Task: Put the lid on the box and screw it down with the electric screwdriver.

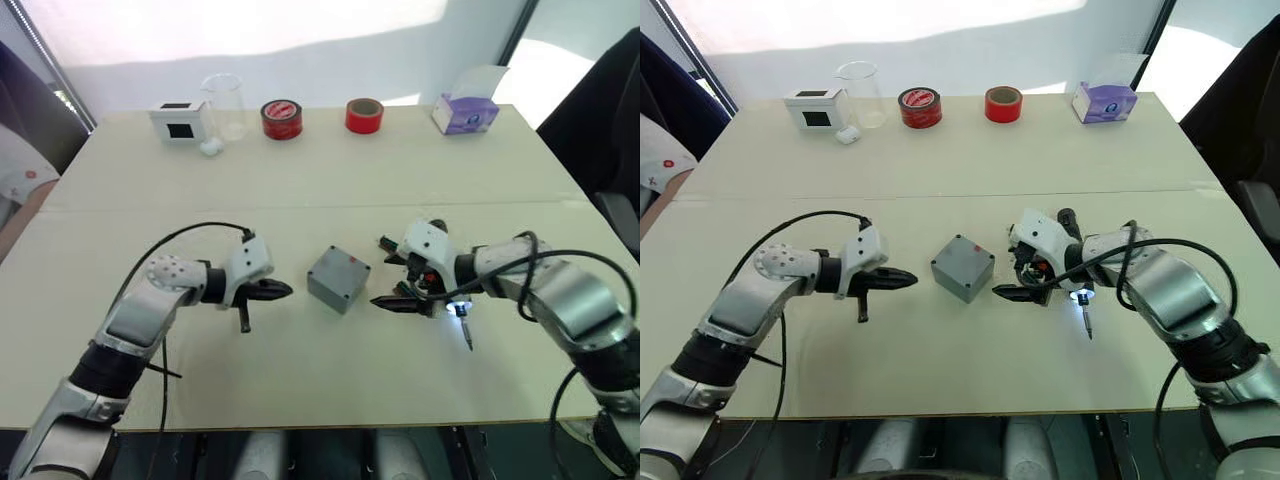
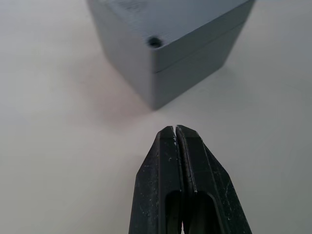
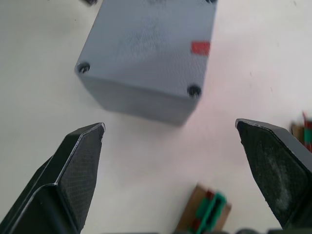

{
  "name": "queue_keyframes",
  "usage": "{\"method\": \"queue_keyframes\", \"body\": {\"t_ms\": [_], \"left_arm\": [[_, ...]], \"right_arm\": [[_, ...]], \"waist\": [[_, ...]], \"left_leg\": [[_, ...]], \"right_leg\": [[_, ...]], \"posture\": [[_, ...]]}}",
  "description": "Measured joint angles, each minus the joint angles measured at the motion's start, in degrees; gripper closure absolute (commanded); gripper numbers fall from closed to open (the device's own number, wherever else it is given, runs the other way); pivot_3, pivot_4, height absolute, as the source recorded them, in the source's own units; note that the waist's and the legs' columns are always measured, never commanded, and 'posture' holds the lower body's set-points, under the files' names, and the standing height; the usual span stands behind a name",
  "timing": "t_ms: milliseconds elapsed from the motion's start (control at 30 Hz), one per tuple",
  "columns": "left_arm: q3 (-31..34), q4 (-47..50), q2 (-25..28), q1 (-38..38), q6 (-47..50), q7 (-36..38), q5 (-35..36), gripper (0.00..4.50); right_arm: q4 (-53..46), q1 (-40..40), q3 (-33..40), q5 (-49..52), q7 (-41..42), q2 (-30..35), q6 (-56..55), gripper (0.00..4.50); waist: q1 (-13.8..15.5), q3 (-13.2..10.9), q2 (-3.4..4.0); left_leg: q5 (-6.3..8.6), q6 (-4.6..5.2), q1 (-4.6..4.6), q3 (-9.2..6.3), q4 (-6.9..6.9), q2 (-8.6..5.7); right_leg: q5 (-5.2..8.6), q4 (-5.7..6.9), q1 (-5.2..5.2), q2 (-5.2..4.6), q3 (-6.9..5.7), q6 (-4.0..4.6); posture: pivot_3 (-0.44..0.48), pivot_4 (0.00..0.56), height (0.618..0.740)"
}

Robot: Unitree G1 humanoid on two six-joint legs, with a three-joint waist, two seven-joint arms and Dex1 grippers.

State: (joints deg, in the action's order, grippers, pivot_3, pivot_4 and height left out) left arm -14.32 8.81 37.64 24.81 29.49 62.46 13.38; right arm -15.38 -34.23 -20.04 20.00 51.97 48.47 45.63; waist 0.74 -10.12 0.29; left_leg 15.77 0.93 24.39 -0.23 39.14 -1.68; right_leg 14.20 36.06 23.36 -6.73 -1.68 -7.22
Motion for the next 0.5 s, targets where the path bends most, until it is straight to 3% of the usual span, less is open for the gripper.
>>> {"method": "queue_keyframes", "body": {"t_ms": [233, 500], "left_arm": [[-0.67, -2.01, -5.44, 1.89, 0.72, -3.98, -0.58, 4.50], [-0.39, -6.83, -6.89, 4.59, -1.70, -6.08, -1.84, 4.50]], "right_arm": [[3.15, -0.67, -2.84, -2.91, 5.81, -2.38, -4.48, 0.05], [-3.15, 2.70, -0.15, -0.34, 4.68, -3.40, 4.06, 0.05]], "waist": [[-0.02, -0.01, -0.01], [-0.03, -0.01, -0.01]], "left_leg": [[-0.01, -0.01, 0.00, -0.04, 0.01, -0.01], [-0.01, -0.01, 0.00, -0.03, 0.01, -0.01]], "right_leg": [[0.00, 0.03, 0.00, 0.01, -0.03, 0.00], [0.00, 0.03, 0.01, 0.01, -0.02, 0.00]], "posture": [[0.000, 0.150, 0.740], [0.000, 0.150, 0.740]]}}
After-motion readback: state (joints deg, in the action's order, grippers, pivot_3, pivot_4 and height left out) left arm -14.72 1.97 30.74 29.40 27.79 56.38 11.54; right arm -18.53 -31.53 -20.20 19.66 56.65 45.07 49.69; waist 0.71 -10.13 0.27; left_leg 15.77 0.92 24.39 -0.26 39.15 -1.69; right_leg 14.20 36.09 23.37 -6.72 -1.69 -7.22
